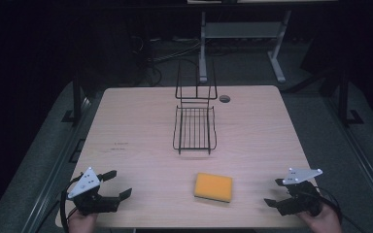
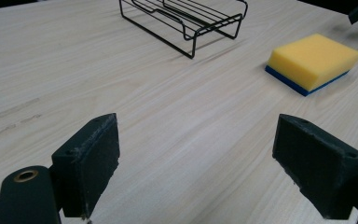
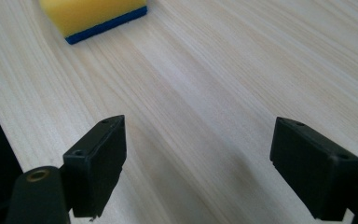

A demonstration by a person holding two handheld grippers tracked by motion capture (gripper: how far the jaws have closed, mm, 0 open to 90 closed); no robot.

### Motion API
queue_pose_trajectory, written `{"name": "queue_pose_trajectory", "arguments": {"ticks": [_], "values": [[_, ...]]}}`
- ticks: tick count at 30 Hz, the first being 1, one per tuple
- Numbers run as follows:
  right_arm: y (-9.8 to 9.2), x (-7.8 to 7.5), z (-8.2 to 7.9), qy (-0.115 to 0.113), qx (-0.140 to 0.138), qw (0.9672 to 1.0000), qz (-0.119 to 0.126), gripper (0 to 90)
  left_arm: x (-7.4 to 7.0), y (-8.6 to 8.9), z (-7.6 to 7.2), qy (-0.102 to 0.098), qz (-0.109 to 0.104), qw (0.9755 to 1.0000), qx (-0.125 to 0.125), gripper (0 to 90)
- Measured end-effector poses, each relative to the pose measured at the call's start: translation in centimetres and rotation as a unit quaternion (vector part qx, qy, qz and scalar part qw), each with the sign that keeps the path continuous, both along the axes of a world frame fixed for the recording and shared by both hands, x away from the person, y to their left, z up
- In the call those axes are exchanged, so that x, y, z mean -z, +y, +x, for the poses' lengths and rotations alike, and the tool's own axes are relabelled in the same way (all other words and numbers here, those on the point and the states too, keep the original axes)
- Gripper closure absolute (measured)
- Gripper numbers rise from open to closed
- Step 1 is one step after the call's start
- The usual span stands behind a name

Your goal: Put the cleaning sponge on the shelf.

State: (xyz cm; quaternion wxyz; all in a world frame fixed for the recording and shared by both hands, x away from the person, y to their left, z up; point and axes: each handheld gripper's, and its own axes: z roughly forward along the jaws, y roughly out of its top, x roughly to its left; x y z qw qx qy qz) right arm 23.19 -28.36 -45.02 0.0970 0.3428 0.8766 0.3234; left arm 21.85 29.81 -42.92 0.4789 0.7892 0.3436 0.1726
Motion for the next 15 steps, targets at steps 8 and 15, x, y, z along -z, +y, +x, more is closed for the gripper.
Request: {"name": "queue_pose_trajectory", "arguments": {"ticks": [8,15], "values": [[0.04,0.01,0.05,0.001,-0.005,1.0000,0.000,18.0,0.06,-0.14,0.04,0.001,0.005,1.0000,0.002,14.1],[0.54,-0.16,0.02,-0.001,-0.013,0.9999,-0.002,18.0,0.05,0.01,-0.05,-0.001,0.002,1.0000,0.002,14.1]]}}
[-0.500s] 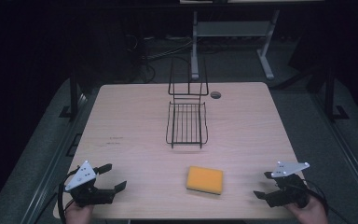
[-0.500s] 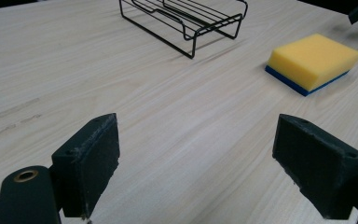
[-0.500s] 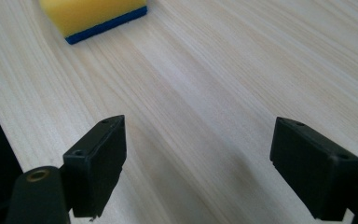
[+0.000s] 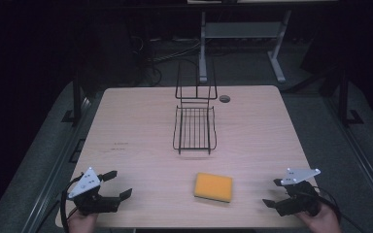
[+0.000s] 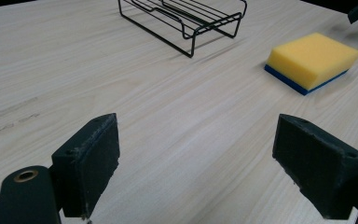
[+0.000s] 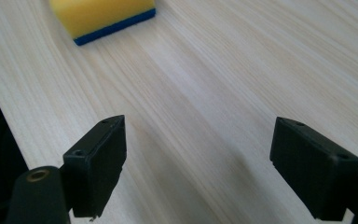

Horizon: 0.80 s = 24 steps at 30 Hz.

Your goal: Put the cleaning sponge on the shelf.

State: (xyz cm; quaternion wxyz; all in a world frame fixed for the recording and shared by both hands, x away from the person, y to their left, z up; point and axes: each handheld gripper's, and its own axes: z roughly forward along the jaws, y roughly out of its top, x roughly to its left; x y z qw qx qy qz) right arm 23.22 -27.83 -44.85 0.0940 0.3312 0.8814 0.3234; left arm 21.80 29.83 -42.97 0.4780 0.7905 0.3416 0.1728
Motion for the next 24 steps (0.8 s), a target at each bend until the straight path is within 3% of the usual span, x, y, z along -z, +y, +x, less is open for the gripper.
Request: {"name": "queue_pose_trajectory", "arguments": {"ticks": [5,24], "values": [[1.0,-0.5,-0.1,-0.004,-0.017,0.9998,-0.012,18.0,0.0,0.0,-0.1,-0.002,0.000,1.0000,0.000,14.1],[3.1,-2.0,0.4,0.000,-0.065,0.9977,-0.018,17.9,0.0,0.1,-0.1,-0.002,-0.001,1.0000,-0.004,14.0]]}}
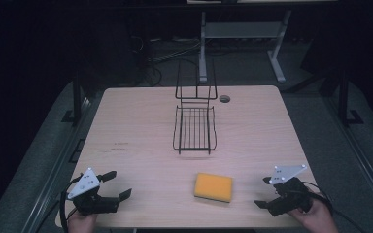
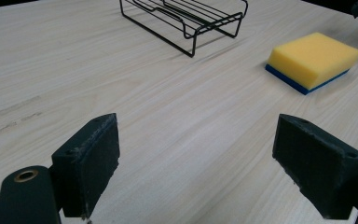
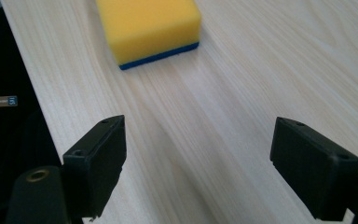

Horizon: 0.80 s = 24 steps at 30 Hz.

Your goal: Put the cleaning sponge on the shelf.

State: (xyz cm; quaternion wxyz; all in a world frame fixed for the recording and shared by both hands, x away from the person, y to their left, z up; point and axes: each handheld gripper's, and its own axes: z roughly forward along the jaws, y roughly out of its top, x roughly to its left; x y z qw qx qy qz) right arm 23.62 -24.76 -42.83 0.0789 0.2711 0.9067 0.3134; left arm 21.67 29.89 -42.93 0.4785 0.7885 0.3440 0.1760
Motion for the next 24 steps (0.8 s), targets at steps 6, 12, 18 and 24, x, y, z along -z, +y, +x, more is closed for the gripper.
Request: {"name": "queue_pose_trajectory", "arguments": {"ticks": [6,12,18,24], "values": [[0.7,-0.2,0.2,0.003,-0.013,0.9999,-0.004,17.8,0.0,0.0,0.0,0.000,0.000,1.0000,0.000,14.1],[1.8,-0.6,0.6,0.004,-0.029,0.9995,-0.007,17.8,0.1,0.2,0.1,0.002,-0.001,1.0000,-0.001,14.1],[2.4,-0.7,0.8,0.005,-0.041,0.9990,-0.015,17.8,0.1,0.2,0.0,0.001,-0.003,1.0000,0.000,14.0],[3.2,-0.8,1.0,0.005,-0.056,0.9982,-0.020,17.8,0.1,0.2,0.1,0.002,-0.003,1.0000,0.000,14.0]]}}
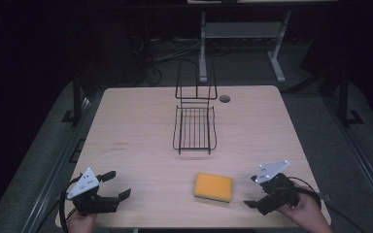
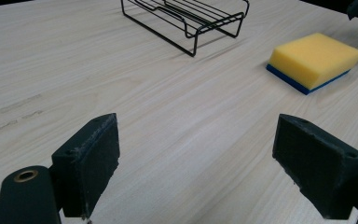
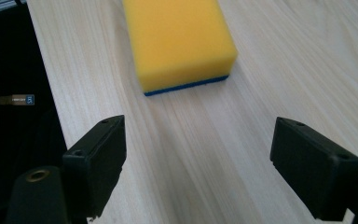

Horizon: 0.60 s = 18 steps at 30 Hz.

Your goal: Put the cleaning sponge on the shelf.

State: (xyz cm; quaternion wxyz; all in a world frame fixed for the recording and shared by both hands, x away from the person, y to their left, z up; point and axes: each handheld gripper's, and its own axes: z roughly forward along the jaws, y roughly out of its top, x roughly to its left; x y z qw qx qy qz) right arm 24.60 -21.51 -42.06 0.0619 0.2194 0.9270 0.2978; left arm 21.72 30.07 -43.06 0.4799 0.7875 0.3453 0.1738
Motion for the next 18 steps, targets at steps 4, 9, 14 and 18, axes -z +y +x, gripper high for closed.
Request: {"name": "queue_pose_trajectory", "arguments": {"ticks": [4,9,14,18], "values": [[0.7,0.0,0.2,0.000,-0.012,0.9999,-0.003,17.8,0.0,0.0,0.0,0.002,-0.001,1.0000,0.000,14.0],[1.9,-0.3,0.4,0.001,-0.027,0.9996,-0.003,17.8,0.0,0.0,0.0,0.001,-0.002,1.0000,0.001,14.0],[2.7,-0.6,0.6,-0.001,-0.040,0.9992,-0.005,17.5,0.0,0.0,0.0,0.000,-0.002,1.0000,0.001,14.0],[3.1,-0.6,1.0,0.003,-0.049,0.9988,-0.006,17.2,0.0,0.0,0.0,-0.002,0.000,1.0000,0.001,14.0]]}}
